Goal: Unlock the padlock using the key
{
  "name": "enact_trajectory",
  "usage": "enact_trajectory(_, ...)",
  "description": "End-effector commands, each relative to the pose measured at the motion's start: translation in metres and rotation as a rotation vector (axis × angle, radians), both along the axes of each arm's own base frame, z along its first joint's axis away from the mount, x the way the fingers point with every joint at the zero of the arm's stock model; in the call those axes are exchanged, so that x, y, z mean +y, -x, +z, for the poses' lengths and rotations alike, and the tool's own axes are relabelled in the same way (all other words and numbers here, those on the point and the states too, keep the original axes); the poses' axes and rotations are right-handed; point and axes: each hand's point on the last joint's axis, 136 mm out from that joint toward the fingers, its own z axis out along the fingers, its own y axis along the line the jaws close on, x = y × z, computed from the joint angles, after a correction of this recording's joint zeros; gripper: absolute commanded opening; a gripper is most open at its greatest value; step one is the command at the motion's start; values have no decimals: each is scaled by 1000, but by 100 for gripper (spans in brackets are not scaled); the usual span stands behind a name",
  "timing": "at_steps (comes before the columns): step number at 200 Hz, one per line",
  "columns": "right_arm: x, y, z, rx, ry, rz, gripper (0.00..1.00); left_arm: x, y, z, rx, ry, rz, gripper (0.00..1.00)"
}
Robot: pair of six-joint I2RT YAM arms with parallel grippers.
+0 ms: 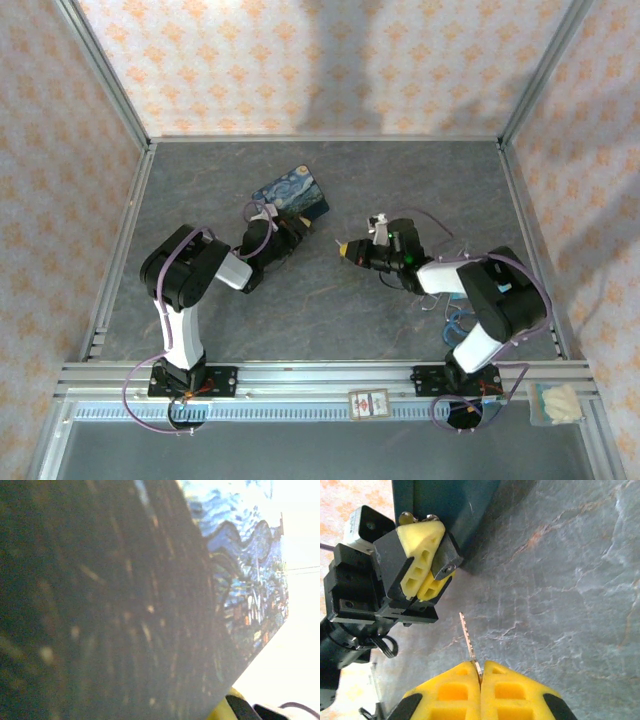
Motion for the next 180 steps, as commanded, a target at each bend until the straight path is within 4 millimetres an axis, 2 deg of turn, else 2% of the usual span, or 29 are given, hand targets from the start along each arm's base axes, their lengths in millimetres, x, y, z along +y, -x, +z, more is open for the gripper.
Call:
enact_trajectory(1,18,-2,30,-56,-144,47,0,-14,5,32,-46,158,-60,0)
enact_trajectory(34,34,3,30,-34,-228,92,0,-14,7,43,-76,193,-67,0)
enact_trajectory(61,42,-2,28,-27,-260,96,0,-14,7,45,-85,201,-66,0)
enact_trajectory(94,47,-12,34,-45,-288,87,0,-13,8,47,-93,213,-62,0)
enact_trajectory(139,50,-23,25,-29,-287,66,0,-13,10,50,-108,233,-65,0)
enact_trajectory(180,50,-27,25,-34,-282,53,0,-13,10,50,-108,236,-62,0)
